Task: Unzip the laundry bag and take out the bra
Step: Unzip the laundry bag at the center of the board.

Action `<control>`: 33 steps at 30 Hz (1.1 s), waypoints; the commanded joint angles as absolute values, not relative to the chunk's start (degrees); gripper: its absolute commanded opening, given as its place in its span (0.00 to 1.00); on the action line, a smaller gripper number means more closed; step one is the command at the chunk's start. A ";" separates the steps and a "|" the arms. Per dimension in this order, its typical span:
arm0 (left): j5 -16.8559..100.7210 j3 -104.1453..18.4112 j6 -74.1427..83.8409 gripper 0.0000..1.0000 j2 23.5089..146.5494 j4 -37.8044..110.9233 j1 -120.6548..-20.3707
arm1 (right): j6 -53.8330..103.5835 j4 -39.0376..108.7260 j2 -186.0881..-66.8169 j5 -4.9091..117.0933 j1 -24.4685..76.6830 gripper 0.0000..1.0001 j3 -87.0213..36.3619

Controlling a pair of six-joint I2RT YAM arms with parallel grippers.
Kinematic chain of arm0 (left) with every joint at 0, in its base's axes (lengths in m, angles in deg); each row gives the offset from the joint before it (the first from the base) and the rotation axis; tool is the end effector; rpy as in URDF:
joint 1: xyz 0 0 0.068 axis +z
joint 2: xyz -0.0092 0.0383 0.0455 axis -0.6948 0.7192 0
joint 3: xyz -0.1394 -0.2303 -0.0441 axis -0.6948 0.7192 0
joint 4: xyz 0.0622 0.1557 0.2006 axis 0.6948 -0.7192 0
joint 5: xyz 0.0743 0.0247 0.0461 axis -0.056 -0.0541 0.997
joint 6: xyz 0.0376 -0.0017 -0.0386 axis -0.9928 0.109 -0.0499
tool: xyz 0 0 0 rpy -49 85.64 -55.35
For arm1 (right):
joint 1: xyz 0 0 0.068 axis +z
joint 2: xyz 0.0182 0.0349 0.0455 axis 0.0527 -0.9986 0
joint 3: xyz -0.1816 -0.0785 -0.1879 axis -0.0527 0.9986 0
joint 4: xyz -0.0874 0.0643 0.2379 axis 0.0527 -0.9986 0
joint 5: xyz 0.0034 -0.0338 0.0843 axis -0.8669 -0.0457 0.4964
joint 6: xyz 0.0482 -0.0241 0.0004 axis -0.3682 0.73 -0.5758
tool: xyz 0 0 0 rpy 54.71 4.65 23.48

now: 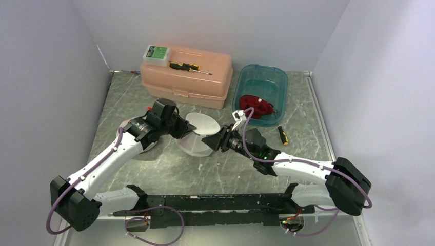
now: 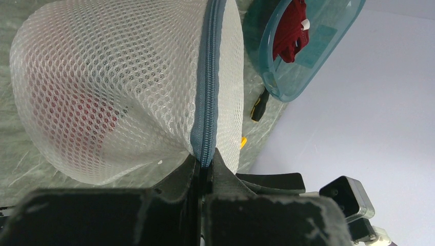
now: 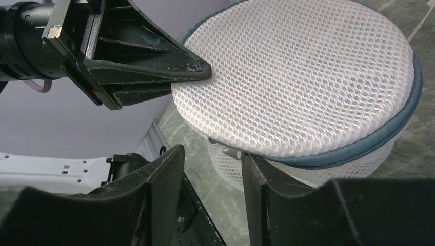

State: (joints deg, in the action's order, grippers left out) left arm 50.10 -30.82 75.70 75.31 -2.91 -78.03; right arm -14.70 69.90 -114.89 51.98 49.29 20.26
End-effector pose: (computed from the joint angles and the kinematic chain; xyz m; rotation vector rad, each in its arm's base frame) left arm 0.1999 -0.1349 0.3154 -1.0445 2.3259 -0.9451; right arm 0.1597 0.2102 0.2417 -0.1473 1.8399 1.3195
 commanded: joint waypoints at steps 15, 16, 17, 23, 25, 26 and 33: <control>50.11 -34.67 76.59 0.03 74.33 -1.05 -79.22 | -10.15 75.35 -113.60 53.80 48.57 0.41 22.46; 50.11 -34.67 76.59 0.03 74.39 -0.95 -79.25 | -9.93 75.12 -113.53 53.73 48.52 0.40 22.30; 50.11 -34.70 76.59 0.03 74.52 -0.86 -79.32 | -9.77 75.08 -113.49 53.65 48.49 0.40 22.29; 50.11 -34.91 76.63 0.03 74.88 -0.61 -79.77 | -9.97 76.24 -113.31 53.04 48.44 0.39 22.28; 50.11 -35.00 76.61 0.03 75.01 -0.56 -79.87 | -9.89 76.10 -113.31 52.94 48.48 0.38 21.90; 50.11 -35.05 76.59 0.03 75.07 -0.72 -79.94 | -9.88 76.17 -113.31 52.89 48.48 0.37 21.84; 50.11 -34.68 76.70 0.03 75.05 -0.44 -80.05 | -9.71 76.71 -112.97 52.85 48.48 0.26 22.10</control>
